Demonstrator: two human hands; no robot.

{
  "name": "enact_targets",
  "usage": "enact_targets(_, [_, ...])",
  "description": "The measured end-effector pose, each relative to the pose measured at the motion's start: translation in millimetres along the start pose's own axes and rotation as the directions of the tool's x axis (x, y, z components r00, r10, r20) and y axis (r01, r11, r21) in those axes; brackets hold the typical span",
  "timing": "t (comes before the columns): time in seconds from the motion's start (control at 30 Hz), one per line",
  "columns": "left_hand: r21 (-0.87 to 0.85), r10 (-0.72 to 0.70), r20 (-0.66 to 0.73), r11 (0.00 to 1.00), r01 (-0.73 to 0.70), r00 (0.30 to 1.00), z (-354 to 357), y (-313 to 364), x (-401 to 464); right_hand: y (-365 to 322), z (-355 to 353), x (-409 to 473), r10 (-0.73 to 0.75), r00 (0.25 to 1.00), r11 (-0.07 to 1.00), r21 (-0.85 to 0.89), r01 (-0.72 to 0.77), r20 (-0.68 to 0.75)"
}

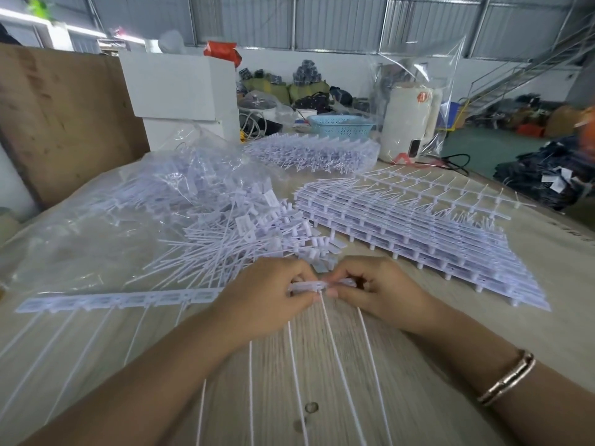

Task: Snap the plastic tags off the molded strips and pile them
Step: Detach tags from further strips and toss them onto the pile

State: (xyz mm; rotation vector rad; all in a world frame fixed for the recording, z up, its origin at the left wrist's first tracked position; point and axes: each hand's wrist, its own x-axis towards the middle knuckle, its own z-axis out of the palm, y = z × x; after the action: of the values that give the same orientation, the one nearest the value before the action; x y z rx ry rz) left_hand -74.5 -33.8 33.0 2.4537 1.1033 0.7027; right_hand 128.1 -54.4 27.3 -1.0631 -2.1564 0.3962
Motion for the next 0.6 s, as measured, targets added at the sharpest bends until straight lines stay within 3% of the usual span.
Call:
enact_targets(0.23, [-0.187, -0.094, 0.019, 0.978, 0.095, 0.995, -2.2, -2.8, -1.3, -0.8, 3.3, 2.5, -0.090, 0.996, 0.993, -0.073, 0.090, 0.012])
enact_targets(0.43, [-0.233, -0.126, 0.006, 0.965, 0.124, 0.992, -0.2, -3.1, -2.0, 2.8, 5.3, 1.8, 0.020, 1.000, 0.992, 0.127, -0.021, 0.014])
enact_targets(0.6, [-0.204, -0.104, -0.035, 0.974, 0.095, 0.994, 3.9, 0.2, -3.3, 4.6, 3.1, 2.1, 0.131, 0.989, 0.927, 0.345, -0.148, 0.073])
